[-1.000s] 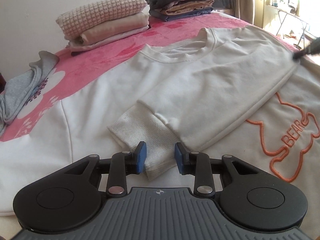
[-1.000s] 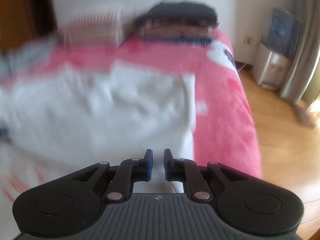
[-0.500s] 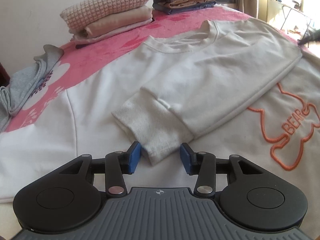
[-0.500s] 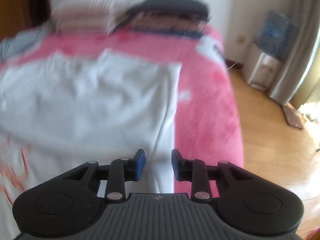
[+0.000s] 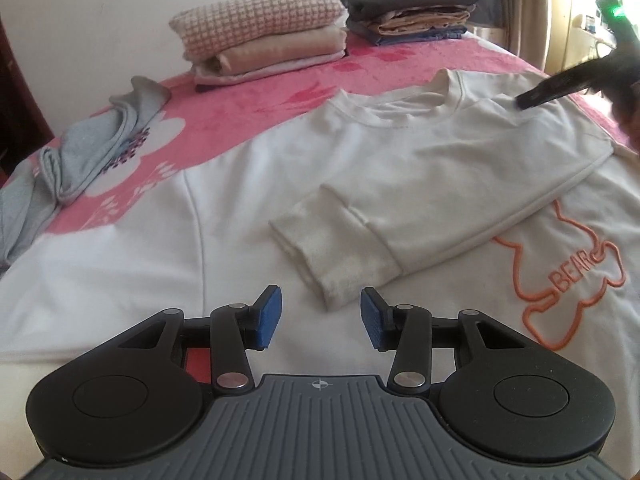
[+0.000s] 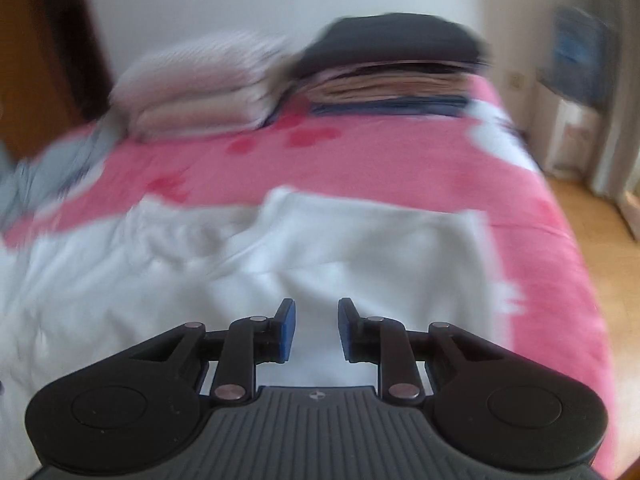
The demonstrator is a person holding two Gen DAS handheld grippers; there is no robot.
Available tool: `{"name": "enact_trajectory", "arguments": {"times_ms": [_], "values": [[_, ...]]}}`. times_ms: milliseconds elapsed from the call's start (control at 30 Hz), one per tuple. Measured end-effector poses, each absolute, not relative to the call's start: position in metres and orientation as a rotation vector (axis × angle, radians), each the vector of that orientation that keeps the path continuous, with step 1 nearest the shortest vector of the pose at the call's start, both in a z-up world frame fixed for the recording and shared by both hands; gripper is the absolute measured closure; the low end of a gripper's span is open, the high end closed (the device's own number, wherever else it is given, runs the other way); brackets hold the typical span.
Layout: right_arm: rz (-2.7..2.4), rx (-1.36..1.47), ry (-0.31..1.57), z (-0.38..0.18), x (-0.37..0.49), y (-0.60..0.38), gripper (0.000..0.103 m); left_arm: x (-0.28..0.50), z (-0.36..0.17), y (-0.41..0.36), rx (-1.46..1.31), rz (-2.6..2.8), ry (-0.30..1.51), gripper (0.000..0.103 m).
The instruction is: Fold clothes
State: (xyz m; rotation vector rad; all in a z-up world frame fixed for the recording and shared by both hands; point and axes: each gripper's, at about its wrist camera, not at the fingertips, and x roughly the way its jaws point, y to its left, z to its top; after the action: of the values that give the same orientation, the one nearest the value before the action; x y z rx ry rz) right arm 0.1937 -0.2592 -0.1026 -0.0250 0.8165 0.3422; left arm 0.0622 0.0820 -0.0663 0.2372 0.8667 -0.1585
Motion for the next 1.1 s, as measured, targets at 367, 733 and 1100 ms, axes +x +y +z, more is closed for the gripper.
{"name": "enact_trajectory", "arguments": {"times_ms": [367, 733, 1100], "values": [[0.562, -0.182, 0.679, -0.099, 0.164, -0.131, 0.078, 0.016, -0.041, 0.143, -0.023, -0.037, 0.890, 0.058], [0.784, -0.202, 0.837, -0.127, 0.136, -0.081, 0.076, -0.010, -0.002, 0.264, -0.325, 0.397, 0.716, 0.052], [0.785, -0.084, 0.854, -0.132, 0.142, -0.094, 0.076, 0.014, -0.017, 0.380, -0.942, 0.754, 0.618, 0.049]]}}
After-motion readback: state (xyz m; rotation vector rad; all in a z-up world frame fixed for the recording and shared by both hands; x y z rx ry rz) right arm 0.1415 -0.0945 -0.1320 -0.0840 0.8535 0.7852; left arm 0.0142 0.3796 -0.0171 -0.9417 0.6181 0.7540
